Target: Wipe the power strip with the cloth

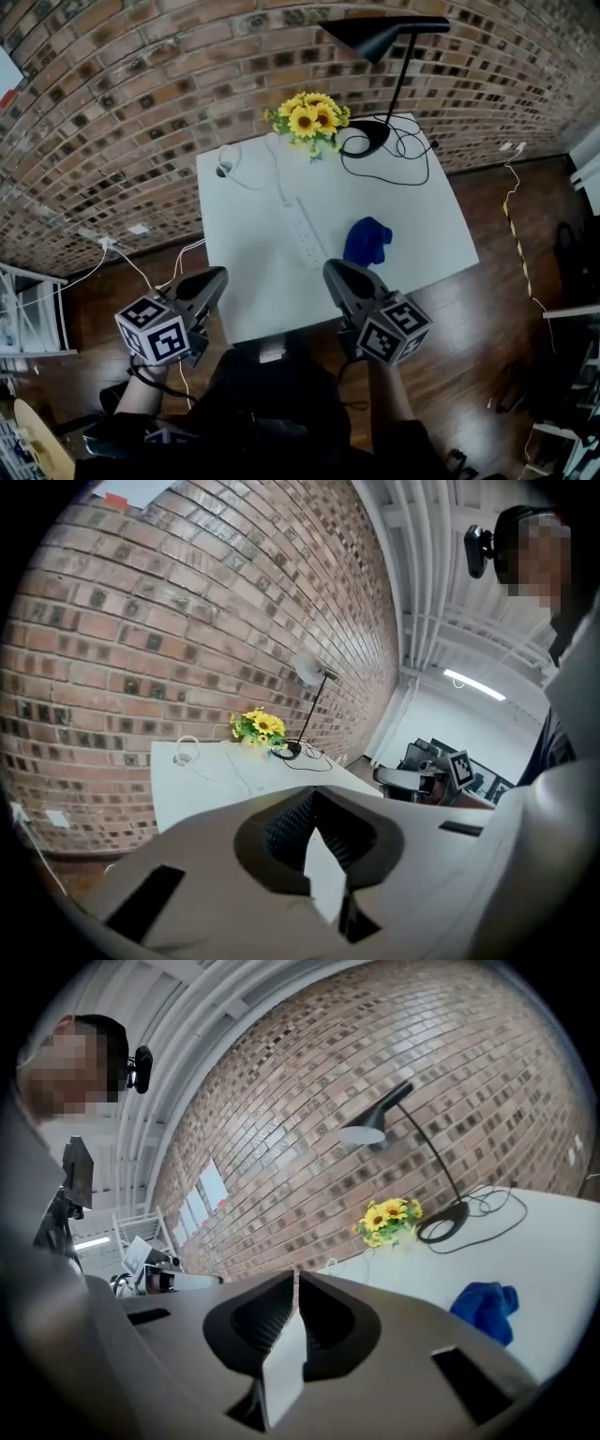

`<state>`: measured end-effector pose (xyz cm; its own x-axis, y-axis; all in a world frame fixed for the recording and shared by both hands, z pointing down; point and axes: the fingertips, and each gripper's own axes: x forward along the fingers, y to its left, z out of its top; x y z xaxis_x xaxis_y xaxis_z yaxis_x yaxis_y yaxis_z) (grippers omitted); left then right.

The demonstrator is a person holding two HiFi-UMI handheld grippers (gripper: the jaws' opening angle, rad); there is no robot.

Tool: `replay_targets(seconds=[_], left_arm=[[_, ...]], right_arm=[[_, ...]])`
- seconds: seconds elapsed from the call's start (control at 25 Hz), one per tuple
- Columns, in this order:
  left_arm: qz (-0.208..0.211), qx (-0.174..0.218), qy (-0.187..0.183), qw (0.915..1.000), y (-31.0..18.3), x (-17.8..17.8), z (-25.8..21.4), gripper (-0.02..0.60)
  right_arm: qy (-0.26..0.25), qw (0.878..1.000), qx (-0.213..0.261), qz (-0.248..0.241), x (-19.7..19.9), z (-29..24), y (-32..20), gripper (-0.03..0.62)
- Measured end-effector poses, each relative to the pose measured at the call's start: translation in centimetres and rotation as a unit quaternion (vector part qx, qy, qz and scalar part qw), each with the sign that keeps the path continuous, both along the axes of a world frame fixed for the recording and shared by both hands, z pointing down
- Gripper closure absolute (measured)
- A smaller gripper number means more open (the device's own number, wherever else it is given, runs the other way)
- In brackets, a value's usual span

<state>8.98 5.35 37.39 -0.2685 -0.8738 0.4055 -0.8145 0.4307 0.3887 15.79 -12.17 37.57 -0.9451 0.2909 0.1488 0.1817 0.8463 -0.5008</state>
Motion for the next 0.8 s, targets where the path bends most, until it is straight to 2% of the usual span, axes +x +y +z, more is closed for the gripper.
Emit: replay_targets(seconds=[0.24,0.48,0.64,0.8], left_arm=[[0.105,-0.006,0.005,0.9944,-4.6,-2.1,1.6,0.566],[0.195,0.001,0.038,0.9801,-7.5,-4.0,3.7,0.566],[0.248,0.001,0.044,0.9677,-8.3,-5.9,4.7,0.566],[0.295,-0.016,0.017,0.9553,-9.3,-7.6,5.9,0.566]], right_arm=[[0.029,0.994,0.008,0.102,3.0,2.3,-2.1,0.568],[0.072,0.980,0.037,0.185,2.5,3.6,-0.7,0.568],[0.093,0.961,0.076,0.248,0.7,4.1,-0.2,0.568],[0.095,0.940,0.107,0.310,0.1,3.7,-1.0,0.562]])
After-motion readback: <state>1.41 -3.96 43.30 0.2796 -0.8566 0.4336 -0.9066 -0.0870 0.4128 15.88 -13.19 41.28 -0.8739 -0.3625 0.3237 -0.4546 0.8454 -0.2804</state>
